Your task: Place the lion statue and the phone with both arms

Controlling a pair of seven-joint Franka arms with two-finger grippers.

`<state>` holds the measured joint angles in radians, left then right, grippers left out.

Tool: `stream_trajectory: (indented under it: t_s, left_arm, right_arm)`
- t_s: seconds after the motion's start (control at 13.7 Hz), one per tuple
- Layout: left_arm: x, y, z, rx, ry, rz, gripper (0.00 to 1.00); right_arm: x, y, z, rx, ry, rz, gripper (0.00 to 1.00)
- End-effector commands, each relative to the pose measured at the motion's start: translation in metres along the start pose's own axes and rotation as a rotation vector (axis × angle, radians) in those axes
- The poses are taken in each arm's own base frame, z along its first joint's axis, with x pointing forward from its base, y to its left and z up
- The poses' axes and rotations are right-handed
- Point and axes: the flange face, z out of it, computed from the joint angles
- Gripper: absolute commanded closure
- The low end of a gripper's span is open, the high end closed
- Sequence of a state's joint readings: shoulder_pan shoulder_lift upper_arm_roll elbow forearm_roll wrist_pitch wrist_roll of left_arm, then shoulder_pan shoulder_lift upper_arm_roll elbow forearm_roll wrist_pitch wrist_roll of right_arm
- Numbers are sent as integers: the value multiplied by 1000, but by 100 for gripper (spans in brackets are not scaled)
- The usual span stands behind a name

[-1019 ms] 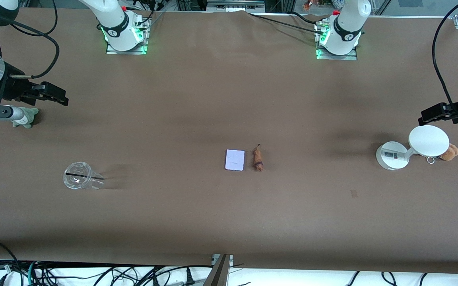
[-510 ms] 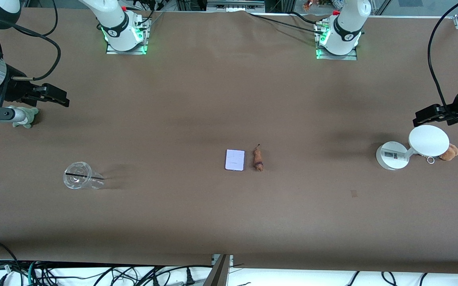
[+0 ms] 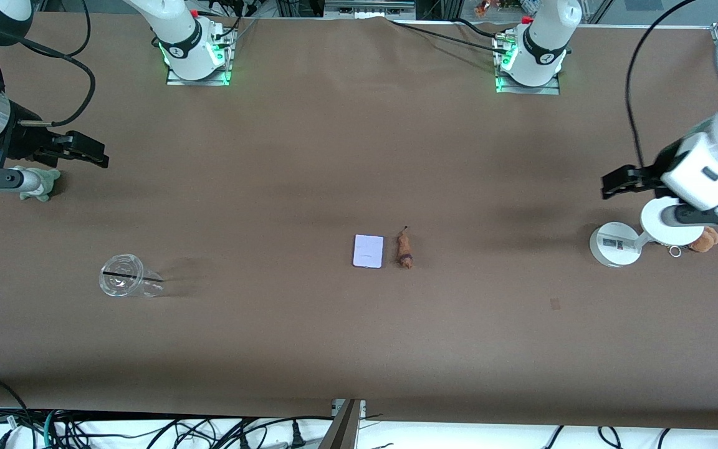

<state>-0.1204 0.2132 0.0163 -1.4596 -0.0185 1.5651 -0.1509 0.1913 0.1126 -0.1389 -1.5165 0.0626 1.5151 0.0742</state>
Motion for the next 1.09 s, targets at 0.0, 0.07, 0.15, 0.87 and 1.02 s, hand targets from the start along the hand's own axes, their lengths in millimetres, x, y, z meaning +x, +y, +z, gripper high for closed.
stream_trajectory:
  t_s: [0.0,0.07,0.15,0.87,1.02]
  left_arm:
    - [9,39,16,-73,-37,-47,0]
    - [17,48,22,-116,-22,-70,0]
    - [24,64,31,-135,-1,-79,0]
    - [37,199,101,-156,118,-112,0]
    - [34,232,130,-151,113,-135,0]
  right_arm:
    - [0,1,-3,-11,4,-5,0]
    - [0,1,-3,-11,4,-6,0]
    - [0,1,-3,-11,4,-5,0]
    - [0,1,-2,-11,3,-4,0]
    - [-1,1,-2,-9,-1,-5,0]
